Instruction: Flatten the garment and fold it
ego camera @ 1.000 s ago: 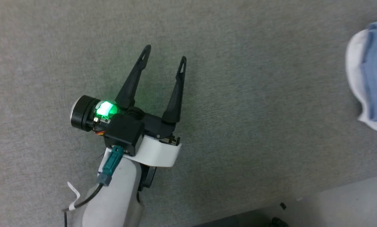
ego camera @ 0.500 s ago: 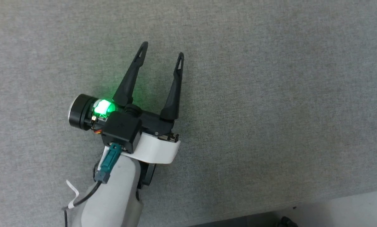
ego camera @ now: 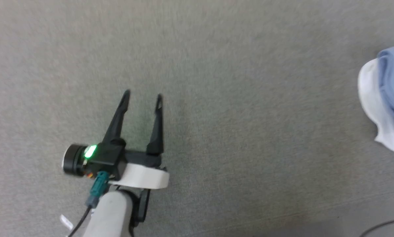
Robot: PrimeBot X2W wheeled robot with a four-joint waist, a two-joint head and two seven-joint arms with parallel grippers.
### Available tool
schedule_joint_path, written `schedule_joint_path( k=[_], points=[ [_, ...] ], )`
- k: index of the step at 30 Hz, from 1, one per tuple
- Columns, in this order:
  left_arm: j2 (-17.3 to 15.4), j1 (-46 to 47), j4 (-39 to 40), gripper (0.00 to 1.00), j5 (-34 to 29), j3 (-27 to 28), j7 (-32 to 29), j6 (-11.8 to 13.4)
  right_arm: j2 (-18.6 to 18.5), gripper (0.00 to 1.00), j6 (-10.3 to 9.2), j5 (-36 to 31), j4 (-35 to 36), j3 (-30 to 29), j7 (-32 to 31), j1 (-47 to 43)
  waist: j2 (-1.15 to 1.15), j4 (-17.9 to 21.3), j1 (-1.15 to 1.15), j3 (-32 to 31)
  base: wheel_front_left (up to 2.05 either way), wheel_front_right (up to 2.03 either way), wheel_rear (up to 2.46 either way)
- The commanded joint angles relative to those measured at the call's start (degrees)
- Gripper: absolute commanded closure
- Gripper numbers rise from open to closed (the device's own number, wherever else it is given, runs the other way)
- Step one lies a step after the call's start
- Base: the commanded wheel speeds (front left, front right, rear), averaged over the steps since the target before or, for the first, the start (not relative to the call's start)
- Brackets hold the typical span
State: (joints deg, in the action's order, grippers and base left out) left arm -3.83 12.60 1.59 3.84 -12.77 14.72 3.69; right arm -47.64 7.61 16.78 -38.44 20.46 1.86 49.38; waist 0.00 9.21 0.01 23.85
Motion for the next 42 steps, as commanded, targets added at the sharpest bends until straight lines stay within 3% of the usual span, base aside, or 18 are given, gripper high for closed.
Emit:
schedule_joint_path(
  k=[1, 10, 19, 24, 33, 42],
  points=[
    [-0.1, -1.0, -0.3, 0.0, 0.4, 0.8, 0.3, 0.7, 1.4, 0.0, -0.12, 0.5, 0.9, -1.0, 1.0, 0.8, 0.0, 0.7, -0.01, -8.0, 0.0, 0.0, 0.0],
    [0.1, -6.2, -0.1, 0.0, 1.7, 6.0, 0.3, 2.5, 12.4, 0.0, -0.12, -1.3, 11.2, -9.9, 8.6, -6.2, 0.0, -1.6, -0.01, -14.8, 0.0, 0.0, 0.0],
    [0.3, -10.0, 1.0, 0.0, 1.7, 8.1, 0.3, 2.8, 24.9, 0.0, -0.12, -5.3, 29.1, -18.0, 11.1, -23.1, 0.0, -3.8, -0.01, -17.7, 0.0, 0.0, 0.0],
    [0.5, -11.6, 0.3, 0.0, 1.3, 8.3, 0.3, 3.0, 31.3, 0.0, -0.12, -8.4, 35.2, -19.9, 11.6, -32.6, 0.0, -5.2, -0.01, -18.5, 0.0, 0.0, 0.0],
    [0.6, -13.7, -2.1, 0.0, 0.2, 8.0, 0.3, 3.3, 39.8, 0.0, -0.12, -12.8, 36.6, -20.7, 12.7, -43.8, 0.0, -7.6, -0.01, -20.2, 0.0, 0.0, 0.0],
    [0.7, -15.4, -3.4, 0.0, -0.8, 7.0, 0.3, 3.1, 42.9, 0.0, -0.12, -14.9, 35.7, -21.9, 13.1, -48.1, 0.0, -9.0, -0.01, -21.1, 0.0, 0.0, 0.0]
  ],
)
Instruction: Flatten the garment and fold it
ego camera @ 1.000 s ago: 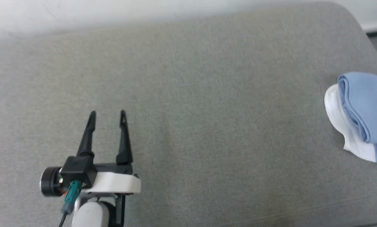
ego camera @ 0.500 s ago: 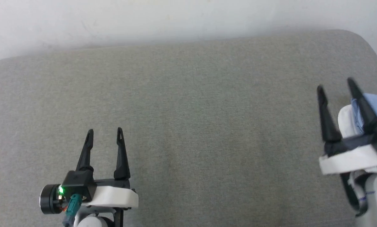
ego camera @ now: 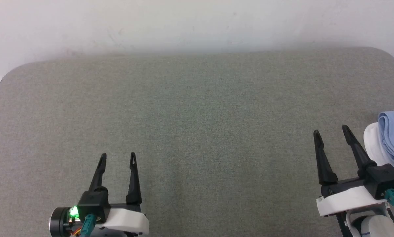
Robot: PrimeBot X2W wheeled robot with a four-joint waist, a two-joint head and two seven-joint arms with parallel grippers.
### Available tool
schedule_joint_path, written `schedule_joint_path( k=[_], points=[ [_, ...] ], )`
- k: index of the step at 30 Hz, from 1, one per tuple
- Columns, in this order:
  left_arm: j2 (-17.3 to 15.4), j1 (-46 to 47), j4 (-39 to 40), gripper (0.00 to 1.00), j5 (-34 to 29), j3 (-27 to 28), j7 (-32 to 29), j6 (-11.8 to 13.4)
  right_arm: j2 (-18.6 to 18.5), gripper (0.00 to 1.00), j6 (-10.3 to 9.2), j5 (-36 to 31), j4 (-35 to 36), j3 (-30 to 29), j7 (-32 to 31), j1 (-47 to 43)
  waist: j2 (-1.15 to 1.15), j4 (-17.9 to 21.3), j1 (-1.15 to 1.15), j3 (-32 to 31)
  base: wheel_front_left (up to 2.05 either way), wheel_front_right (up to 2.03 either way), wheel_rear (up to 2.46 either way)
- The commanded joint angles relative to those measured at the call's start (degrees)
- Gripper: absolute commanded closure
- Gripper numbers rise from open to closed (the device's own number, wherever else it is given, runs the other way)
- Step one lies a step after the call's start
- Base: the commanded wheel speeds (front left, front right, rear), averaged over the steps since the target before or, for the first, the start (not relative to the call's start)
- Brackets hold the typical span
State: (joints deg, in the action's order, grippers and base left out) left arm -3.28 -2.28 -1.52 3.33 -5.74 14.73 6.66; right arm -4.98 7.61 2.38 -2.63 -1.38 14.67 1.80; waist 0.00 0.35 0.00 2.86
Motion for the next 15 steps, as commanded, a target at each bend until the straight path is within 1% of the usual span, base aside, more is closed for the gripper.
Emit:
schedule_joint_path(
  k=[1, 13, 14, 15],
  points=[
    [0.2, -0.6, -0.3, 0.0, -0.4, -0.1, 0.3, 0.1, 0.4, 0.0, -0.12, -0.5, -0.1, -0.2, 0.3, -0.5, 0.0, -0.1, 0.0, -0.1, 0.0, 0.0, 0.0],
    [0.3, -0.6, -0.1, 0.0, -0.2, 0.1, 0.3, -0.2, 1.2, 0.0, -0.12, -0.4, 0.3, 0.1, 0.3, -0.7, 0.0, -0.5, 0.0, 0.1, 0.0, 0.0, 0.0],
    [0.0, -0.2, -0.2, 1.0, -0.2, 0.0, 0.0, 0.0, 1.0, 1.0, 0.0, -0.3, 0.1, 0.0, 0.0, 0.0, 0.0, -0.5, 0.0, 0.1, 0.0, 0.0, 0.0],
    [0.0, -0.2, -0.2, 1.0, -0.2, 0.0, -0.1, 0.0, 1.0, 1.0, 0.0, -0.3, 0.1, 0.0, 0.0, 0.0, 0.0, -0.5, 0.0, 0.1, 0.0, 0.0, 0.0]
  ],
)
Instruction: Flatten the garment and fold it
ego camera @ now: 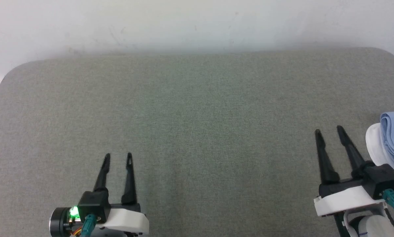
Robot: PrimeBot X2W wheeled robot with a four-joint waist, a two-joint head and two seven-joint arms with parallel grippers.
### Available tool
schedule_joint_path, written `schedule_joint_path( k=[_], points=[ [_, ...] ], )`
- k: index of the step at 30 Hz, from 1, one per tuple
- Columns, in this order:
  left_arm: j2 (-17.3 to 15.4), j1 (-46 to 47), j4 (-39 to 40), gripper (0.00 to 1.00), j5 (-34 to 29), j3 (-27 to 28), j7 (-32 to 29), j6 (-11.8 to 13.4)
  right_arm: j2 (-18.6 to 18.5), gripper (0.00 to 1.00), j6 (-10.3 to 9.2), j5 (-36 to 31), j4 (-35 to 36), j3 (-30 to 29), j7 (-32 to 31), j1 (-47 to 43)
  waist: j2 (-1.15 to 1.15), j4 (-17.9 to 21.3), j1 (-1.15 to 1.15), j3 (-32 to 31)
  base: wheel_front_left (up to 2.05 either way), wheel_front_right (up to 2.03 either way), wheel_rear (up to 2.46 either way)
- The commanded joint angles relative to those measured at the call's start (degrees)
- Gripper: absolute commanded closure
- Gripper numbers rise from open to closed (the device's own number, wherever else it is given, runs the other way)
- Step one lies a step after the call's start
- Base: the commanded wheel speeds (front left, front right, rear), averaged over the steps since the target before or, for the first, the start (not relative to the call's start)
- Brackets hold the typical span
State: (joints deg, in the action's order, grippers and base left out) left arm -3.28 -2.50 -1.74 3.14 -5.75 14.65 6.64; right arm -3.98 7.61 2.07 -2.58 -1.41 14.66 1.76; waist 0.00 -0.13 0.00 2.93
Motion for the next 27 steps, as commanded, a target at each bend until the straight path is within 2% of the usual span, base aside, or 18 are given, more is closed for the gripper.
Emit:
schedule_joint_path(
  k=[1, 27],
  points=[
    [0.0, 0.0, 0.0, 1.0, 0.0, 0.0, 0.0, 0.0, 0.0, 1.0, 0.0, 0.0, 0.0, 0.0, 0.0, 0.0, 0.0, 0.0, 0.0, 0.0, 0.0, 0.0, 0.0],
    [0.1, 0.5, 0.3, 1.0, -0.6, 1.1, -2.9, -1.3, 0.2, 1.0, -0.02, -0.4, 0.5, 0.2, -2.9, -0.3, 0.0, 0.0, 0.0, -0.6, 0.0, 0.0, 0.0]
  ],
)
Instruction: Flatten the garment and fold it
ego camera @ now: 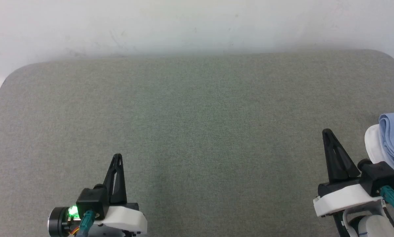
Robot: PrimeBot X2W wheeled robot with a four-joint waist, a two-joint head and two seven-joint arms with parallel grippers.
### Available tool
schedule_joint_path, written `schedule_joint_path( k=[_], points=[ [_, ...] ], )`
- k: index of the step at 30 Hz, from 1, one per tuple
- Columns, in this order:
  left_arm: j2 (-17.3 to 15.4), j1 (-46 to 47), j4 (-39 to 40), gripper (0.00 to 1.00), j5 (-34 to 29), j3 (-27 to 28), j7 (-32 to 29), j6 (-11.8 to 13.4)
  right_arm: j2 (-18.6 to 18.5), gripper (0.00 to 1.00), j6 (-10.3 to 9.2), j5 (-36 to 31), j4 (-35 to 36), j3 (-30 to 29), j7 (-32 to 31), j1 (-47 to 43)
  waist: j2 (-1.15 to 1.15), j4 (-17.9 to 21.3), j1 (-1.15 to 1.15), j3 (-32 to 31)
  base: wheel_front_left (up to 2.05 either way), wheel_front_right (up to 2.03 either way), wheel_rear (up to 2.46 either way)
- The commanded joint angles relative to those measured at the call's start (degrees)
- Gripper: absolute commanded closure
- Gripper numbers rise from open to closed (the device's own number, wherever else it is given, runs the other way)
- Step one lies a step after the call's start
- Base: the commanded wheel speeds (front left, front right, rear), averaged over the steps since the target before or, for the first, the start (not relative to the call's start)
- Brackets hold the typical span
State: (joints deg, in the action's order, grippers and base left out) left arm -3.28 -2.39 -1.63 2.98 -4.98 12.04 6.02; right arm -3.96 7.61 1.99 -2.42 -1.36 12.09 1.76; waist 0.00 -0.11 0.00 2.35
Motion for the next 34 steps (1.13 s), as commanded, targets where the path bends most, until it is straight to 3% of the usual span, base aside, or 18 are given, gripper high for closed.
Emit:
schedule_joint_path(
  k=[1, 34],
  points=[
    [0.1, 0.4, 0.2, 1.0, -0.5, 0.4, -0.4, -0.7, 0.2, 1.0, -0.02, -0.3, 0.4, 0.2, -0.4, -0.4, 0.0, 0.0, 0.0, 0.0, 0.0, 0.0, 0.0],
    [0.2, 1.1, 0.7, 1.0, -1.3, 1.9, -4.2, -2.5, 0.5, 1.0, -0.06, -0.9, 1.0, 0.6, -4.3, -0.8, 0.0, 0.0, 0.0, -0.8, 0.0, 0.0, 0.0]
  ],
)
